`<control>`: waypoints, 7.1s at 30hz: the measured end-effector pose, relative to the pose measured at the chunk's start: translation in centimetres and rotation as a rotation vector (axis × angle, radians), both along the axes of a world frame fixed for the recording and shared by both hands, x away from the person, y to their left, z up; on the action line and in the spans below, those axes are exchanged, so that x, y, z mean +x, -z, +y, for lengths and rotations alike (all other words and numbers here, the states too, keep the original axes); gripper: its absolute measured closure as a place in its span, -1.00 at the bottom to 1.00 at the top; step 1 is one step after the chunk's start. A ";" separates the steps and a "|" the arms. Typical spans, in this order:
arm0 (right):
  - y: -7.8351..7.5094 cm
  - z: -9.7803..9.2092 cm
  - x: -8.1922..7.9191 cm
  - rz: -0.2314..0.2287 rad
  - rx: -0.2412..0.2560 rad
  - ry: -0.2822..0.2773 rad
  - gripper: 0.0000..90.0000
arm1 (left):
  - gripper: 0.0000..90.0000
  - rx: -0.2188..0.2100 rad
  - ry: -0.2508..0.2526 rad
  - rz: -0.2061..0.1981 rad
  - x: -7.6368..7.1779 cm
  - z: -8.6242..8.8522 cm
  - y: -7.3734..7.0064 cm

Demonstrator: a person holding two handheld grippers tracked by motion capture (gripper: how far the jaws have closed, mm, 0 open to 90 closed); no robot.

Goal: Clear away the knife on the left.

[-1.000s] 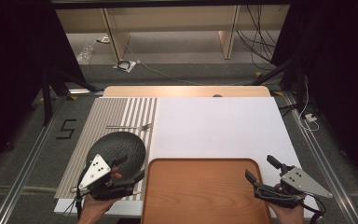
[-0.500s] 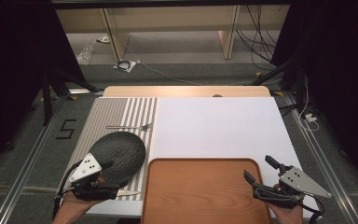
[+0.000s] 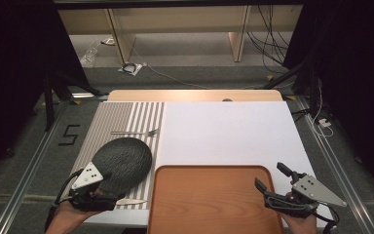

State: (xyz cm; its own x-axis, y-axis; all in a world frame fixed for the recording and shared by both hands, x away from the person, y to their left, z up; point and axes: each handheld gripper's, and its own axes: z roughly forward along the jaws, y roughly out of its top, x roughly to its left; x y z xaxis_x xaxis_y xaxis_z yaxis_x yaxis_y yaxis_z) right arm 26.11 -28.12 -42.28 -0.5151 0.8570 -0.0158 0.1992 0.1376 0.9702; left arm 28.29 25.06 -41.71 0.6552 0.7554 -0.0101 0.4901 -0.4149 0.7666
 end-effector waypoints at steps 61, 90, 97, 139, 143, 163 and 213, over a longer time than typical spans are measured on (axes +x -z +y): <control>0.2 0.5 0.2 0.019 -0.016 -0.053 -0.65 | -0.33 0.347 0.016 0.313 2.7 4.7 4.1; 0.4 0.6 0.3 0.039 -0.020 -0.073 -0.65 | 0.05 0.488 0.122 0.393 4.1 3.5 4.7; 0.4 0.7 0.3 0.050 -0.029 -0.077 -0.65 | 0.22 0.505 0.151 0.428 4.4 3.0 4.6; 0.6 0.8 0.5 0.069 -0.044 -0.093 -0.64 | 0.77 0.704 0.269 0.401 3.7 -0.3 4.3; 0.7 0.9 0.6 0.072 -0.043 -0.097 -0.64 | 0.77 0.689 0.270 0.413 3.7 -0.4 4.3; 0.8 0.9 0.6 0.085 -0.042 -0.106 -0.64 | 0.77 0.611 0.306 0.372 2.3 -1.6 2.4; 0.8 0.9 0.5 0.075 -0.039 -0.117 -0.64 | 0.77 0.433 0.456 0.308 1.2 -16.1 -0.1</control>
State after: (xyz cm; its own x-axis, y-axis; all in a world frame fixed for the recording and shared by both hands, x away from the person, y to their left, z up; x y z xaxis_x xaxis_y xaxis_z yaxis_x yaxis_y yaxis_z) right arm 26.65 -27.24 -43.07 -0.6124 0.7905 -0.0056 0.2518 0.2017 0.9465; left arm 29.53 8.92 -41.64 0.9235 0.3834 -0.0067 0.3627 -0.8677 0.3398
